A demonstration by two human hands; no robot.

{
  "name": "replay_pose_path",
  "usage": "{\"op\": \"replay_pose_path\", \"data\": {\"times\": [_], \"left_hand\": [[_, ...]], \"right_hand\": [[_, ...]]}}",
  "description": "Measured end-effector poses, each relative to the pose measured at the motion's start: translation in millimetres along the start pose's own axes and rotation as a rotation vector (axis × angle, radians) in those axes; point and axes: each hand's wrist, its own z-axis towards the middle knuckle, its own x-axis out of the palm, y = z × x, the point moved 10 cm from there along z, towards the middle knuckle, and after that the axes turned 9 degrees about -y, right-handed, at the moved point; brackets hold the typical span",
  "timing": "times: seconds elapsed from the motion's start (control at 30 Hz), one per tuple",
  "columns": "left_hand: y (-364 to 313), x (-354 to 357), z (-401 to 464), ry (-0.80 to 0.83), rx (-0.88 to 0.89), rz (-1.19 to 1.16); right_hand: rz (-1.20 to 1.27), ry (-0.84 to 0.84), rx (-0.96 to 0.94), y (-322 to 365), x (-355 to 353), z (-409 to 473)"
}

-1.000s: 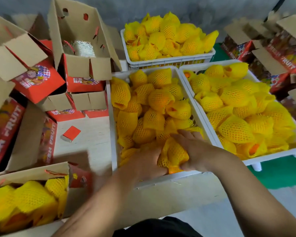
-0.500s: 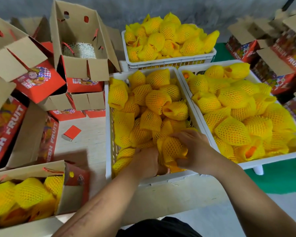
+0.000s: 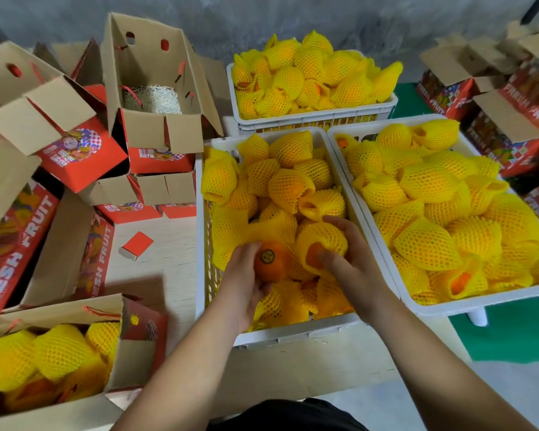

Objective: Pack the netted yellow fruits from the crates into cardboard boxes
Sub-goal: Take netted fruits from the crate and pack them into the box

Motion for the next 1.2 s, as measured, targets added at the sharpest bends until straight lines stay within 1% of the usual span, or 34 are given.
{"op": "replay_pose_path", "data": {"times": [0.07,0.1,0.17,0.23,0.3,0.37,0.4,0.43,0.47,0.53,0.57,0.63,0.7,0.73,0.77,0.83,0.87,0.9,0.97,1.03,1.07,1.1,1.17,1.2], "left_hand": [[4.5,-2.2,0.9,-0.010,-0.098,-0.123],[4.8,-5.7,2.1,-0.029,-0.114,-0.161],[5.4,-14.0,3.9,-0.072,-0.123,-0.180],[7.3,-19.7,3.8,-0.102,-0.132,-0.167],[8.8,-24.2,3.5,-0.138,-0.130,-0.179],[7.3,-28.4,1.6,-0.179,-0.112,-0.190],[6.4,-29.0,1.3,-0.187,-0.104,-0.195],[4.5,-28.1,0.8,-0.183,-0.095,-0.210],[1.5,-26.5,-0.8,-0.171,-0.082,-0.234],[-4.5,-23.4,-4.0,-0.137,-0.033,-0.232],[-7.0,-21.0,-6.6,-0.113,-0.004,-0.204],[-9.9,-13.9,-13.3,-0.047,0.028,-0.153],[-13.4,-12.0,-18.4,-0.013,0.037,-0.098],[-18.4,-15.0,-19.1,-0.020,0.074,-0.037],[-25.7,-20.2,-18.2,-0.043,0.150,0.072],[-42.1,-29.6,-19.4,-0.106,0.358,0.335],[-49.2,-33.0,-21.4,-0.136,0.465,0.433],[-53.5,-34.7,-23.3,-0.153,0.538,0.476],[-57.5,-33.9,-27.6,-0.166,0.606,0.484],[-57.9,-26.9,-32.1,-0.142,0.635,0.464],[-58.3,-22.8,-35.0,-0.128,0.652,0.454],[-59.6,-19.6,-37.6,-0.117,0.671,0.436],[-61.8,-16.4,-38.4,-0.097,0.683,0.389],[-64.8,-16.7,-38.8,-0.101,0.708,0.388]], "right_hand": [[0.001,0.030,-0.005,2.0,13.7,-1.5],[-0.069,0.017,-0.019,2.6,18.4,0.4],[-0.327,-0.045,-0.080,2.9,23.6,10.3],[-0.538,-0.043,-0.142,4.1,36.5,18.7],[-0.709,0.057,-0.157,-0.7,56.6,21.4],[-0.964,0.200,-0.150,-13.2,73.0,18.0],[-1.040,0.248,-0.152,-17.2,77.6,14.1],[-1.033,0.263,-0.172,-14.6,80.8,10.1],[-0.944,0.245,-0.216,-5.2,83.9,5.5],[-0.651,0.207,-0.274,14.7,89.3,-6.2],[-0.536,0.230,-0.282,18.7,94.8,-12.0],[-0.433,0.281,-0.273,17.9,104.4,-18.3],[-0.377,0.259,-0.212,14.2,100.0,-12.7],[-0.327,0.243,-0.164,12.9,95.8,-9.5],[-0.257,0.225,-0.110,12.0,90.9,-7.4],[-0.102,0.175,-0.013,10.0,80.7,-5.1],[-0.072,0.140,0.006,9.6,76.2,-4.2],[-0.078,0.109,0.008,10.7,72.7,-3.7],[-0.152,0.057,-0.006,13.5,69.0,-2.4],[-0.211,0.023,0.003,13.9,68.7,-2.7],[-0.175,0.045,0.034,11.3,71.7,-4.0],[-0.080,0.096,0.079,6.6,76.7,-6.0],[0.193,0.247,0.214,-3.6,88.8,-12.3],[0.292,0.303,0.262,-5.2,92.1,-14.9]]}}
